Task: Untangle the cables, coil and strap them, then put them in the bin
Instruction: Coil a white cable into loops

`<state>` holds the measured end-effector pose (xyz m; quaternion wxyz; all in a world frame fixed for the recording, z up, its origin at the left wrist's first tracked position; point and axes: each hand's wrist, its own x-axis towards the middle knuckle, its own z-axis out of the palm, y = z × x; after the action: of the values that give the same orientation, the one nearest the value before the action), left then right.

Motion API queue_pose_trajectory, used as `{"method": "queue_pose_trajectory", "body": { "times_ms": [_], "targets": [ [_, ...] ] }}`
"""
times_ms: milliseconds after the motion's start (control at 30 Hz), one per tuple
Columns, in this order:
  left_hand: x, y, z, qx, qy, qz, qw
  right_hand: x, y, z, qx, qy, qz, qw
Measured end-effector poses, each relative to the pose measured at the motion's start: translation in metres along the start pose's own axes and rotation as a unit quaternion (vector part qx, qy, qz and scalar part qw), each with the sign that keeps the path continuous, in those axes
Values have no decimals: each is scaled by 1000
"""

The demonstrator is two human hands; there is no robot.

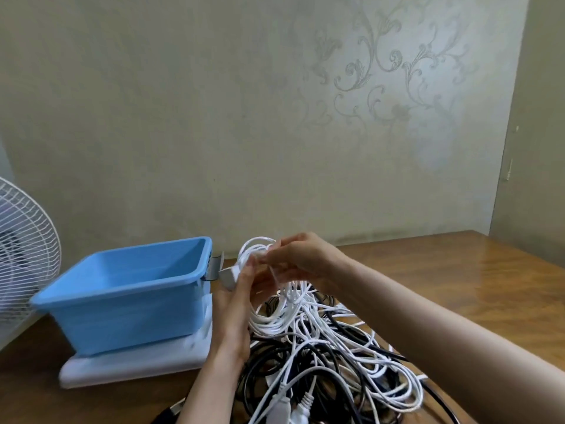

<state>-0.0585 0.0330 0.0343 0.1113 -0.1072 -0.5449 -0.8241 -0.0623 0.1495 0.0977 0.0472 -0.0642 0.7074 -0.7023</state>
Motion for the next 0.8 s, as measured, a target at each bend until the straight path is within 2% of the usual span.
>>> {"method": "queue_pose_trajectory", "body": {
  "times_ms": [67, 167, 233, 300, 367, 400, 500, 567, 633, 733, 800],
  "targets": [
    [-2, 2, 2, -24, -18, -9, 1000, 2, -1, 2, -20, 29, -38, 999],
    [-3, 2, 1, -17, -29, -15, 999, 7, 1, 1, -212, 82, -136, 964],
    [-3, 2, 0, -8, -30, -13, 999, 7, 7, 1, -281, 84, -164, 942],
    [-3, 3, 1, -27, -39, -28, 998, 1, 16, 3, -261, 54, -157, 951],
    [-2, 3, -1, -62, -49, -54, 995, -11, 29, 7, -175, -19, -107, 979],
    [0, 3, -4, -87, -56, -66, 992, -16, 35, 7, -163, -46, -93, 981],
    [7, 6, -12, -164, -83, -78, 980, -30, 46, -3, -280, -50, -142, 948],
    [10, 7, -17, -212, -79, -70, 972, -37, 42, -14, -321, -53, -169, 930],
    [12, 11, -23, -256, -75, -63, 962, -44, 39, -33, -317, -86, -158, 931],
    [18, 14, -36, -293, -68, -56, 952, -55, 33, -76, -306, -151, -92, 936],
    [19, 14, -39, -300, -84, -60, 948, -60, 26, -108, -262, -136, -75, 953]
  ]
}}
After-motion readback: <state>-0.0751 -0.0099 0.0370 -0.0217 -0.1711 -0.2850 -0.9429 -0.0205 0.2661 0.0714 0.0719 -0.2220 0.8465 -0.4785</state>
